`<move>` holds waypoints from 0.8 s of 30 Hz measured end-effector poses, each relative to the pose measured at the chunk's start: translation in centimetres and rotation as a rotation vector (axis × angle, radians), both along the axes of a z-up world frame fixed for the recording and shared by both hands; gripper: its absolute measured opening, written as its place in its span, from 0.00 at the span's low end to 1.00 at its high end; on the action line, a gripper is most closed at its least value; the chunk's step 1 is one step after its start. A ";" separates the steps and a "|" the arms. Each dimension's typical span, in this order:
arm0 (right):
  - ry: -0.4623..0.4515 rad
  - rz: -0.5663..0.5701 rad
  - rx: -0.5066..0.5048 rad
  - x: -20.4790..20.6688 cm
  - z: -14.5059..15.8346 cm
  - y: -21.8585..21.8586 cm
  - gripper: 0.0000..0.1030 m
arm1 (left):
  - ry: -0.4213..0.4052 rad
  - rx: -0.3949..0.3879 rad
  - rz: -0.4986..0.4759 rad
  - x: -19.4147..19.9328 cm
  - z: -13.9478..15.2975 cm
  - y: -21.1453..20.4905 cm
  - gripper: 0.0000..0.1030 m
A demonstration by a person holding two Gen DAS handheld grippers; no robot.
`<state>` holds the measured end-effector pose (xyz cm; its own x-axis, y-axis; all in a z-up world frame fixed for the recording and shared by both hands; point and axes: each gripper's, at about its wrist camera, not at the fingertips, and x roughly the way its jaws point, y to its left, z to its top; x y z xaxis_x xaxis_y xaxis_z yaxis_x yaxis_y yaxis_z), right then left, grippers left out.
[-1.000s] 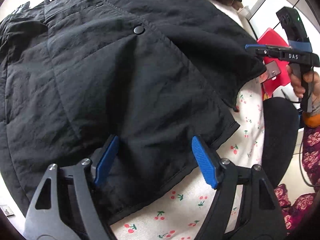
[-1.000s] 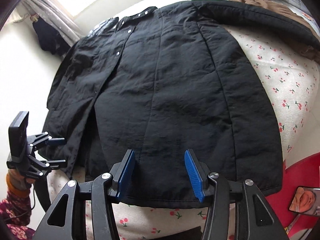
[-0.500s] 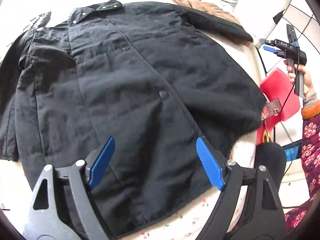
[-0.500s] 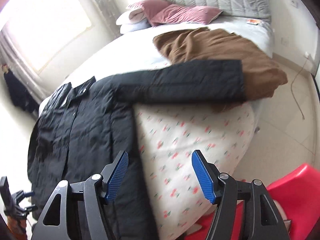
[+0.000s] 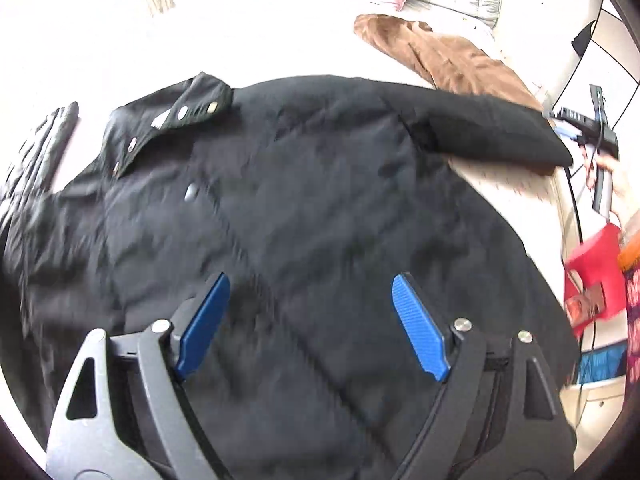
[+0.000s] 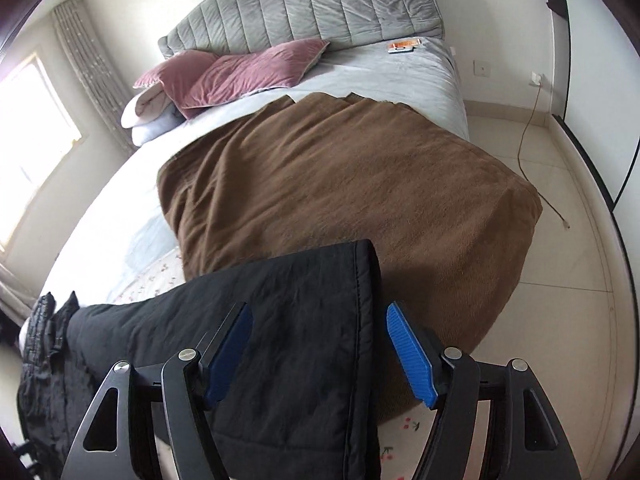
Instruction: Fold large clothes
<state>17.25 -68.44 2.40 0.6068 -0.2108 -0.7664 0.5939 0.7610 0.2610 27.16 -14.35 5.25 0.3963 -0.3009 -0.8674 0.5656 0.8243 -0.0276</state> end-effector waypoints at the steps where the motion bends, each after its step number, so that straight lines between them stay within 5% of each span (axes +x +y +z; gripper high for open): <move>1: 0.022 -0.011 -0.009 0.5 -0.7 -0.2 0.62 | -0.009 -0.006 0.004 1.6 -0.3 -1.4 0.81; 5: 0.030 -0.028 -0.091 1.2 -1.5 0.9 0.09 | -0.053 -0.070 0.017 6.9 -2.1 -6.7 0.76; 11: -0.051 -0.018 -0.459 0.8 5.7 3.9 0.08 | -0.152 -0.160 0.040 12.0 -4.5 -13.3 0.51; 15: -0.030 -0.053 -0.647 3.0 6.9 4.7 0.08 | -0.136 -0.202 0.054 14.1 -7.4 -16.1 0.25; 19: 0.049 -0.059 -0.660 5.4 4.1 4.0 0.08 | -0.075 -0.146 0.022 14.9 -11.6 -18.4 0.19; 22: 0.110 -0.049 -0.610 5.8 1.4 3.1 0.13 | -0.071 -0.174 0.029 15.0 -11.2 -17.8 0.19; 24: 0.074 -0.035 -0.543 4.3 1.4 2.8 0.19 | -0.060 -0.158 0.019 14.6 -10.6 -17.2 0.31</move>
<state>21.55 -65.63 3.77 0.5412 -0.6069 -0.5820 0.6230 0.7542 -0.2072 41.75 -31.53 -5.37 0.4527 -0.4234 -0.7847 0.5542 0.8230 -0.1244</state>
